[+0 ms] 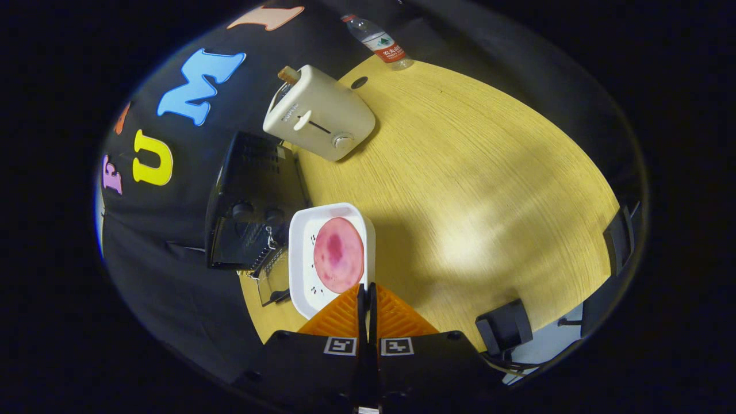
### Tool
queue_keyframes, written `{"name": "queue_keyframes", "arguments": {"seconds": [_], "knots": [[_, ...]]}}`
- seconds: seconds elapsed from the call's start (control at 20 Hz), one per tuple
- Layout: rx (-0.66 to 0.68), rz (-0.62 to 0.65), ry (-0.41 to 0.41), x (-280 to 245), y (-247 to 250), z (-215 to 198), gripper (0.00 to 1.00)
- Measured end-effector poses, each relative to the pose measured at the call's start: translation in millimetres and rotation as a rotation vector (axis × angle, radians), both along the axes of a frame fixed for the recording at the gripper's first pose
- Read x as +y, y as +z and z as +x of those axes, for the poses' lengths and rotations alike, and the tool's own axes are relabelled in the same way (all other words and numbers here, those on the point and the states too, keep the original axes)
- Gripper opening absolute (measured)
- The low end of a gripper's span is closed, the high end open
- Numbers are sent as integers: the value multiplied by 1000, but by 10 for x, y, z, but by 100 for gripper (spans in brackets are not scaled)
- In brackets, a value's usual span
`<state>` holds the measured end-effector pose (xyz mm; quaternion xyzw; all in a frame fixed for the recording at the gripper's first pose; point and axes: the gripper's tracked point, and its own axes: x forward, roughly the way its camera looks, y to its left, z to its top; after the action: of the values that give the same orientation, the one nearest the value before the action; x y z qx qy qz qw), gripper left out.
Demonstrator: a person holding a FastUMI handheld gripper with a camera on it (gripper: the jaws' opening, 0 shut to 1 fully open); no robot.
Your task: Open the toaster oven, put the food inside, and close the toaster oven door.
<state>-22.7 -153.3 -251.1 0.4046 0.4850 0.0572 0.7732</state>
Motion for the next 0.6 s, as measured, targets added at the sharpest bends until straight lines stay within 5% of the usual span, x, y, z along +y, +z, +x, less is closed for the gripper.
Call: {"name": "queue_keyframes", "arguments": {"seconds": [0.6], "knots": [[-113, 162, -53, 1021, 688, -447, 2]]}}
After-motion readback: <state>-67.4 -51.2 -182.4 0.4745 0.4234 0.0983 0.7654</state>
